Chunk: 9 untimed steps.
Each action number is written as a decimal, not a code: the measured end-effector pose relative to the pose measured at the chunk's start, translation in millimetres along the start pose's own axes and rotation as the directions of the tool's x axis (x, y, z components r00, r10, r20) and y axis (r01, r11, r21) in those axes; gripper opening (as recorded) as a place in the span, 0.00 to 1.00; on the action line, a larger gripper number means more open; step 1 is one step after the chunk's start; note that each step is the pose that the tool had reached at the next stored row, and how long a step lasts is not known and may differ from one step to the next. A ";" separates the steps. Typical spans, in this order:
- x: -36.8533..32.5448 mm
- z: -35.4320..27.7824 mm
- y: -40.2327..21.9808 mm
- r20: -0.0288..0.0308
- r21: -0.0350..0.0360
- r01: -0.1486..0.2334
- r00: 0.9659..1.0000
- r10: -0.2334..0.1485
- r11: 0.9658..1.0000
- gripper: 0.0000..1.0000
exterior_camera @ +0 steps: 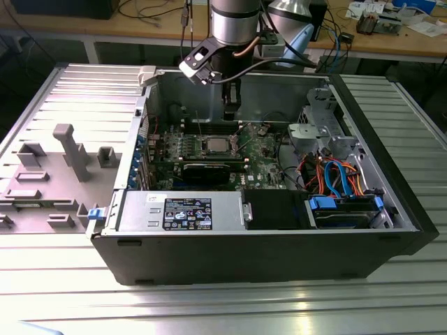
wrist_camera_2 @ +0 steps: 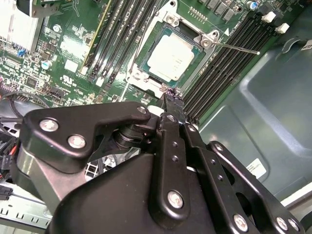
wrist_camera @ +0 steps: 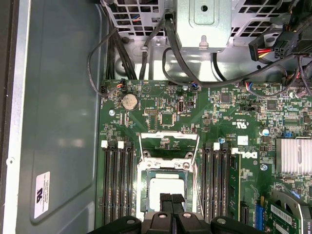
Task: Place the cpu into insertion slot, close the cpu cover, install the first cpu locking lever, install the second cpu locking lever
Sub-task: 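Close the cpu cover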
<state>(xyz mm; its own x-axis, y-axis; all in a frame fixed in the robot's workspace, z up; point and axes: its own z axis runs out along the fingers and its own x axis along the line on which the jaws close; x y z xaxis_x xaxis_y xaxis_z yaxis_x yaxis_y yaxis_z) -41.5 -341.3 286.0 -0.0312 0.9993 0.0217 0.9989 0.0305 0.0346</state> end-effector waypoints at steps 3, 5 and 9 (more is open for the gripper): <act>0.0 0.0 0.5 0.000 0.000 0.000 1.000 0.000 1.000 0.11; 0.0 0.0 0.9 0.000 0.000 0.000 1.000 0.000 1.000 0.11; 0.0 0.1 1.3 0.000 0.000 0.000 1.000 0.000 1.000 0.11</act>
<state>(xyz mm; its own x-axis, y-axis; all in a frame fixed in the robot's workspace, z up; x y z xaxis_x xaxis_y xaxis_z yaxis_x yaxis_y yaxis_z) -40.2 -341.2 286.0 -0.0311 0.9993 0.0217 0.9989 0.0304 0.0346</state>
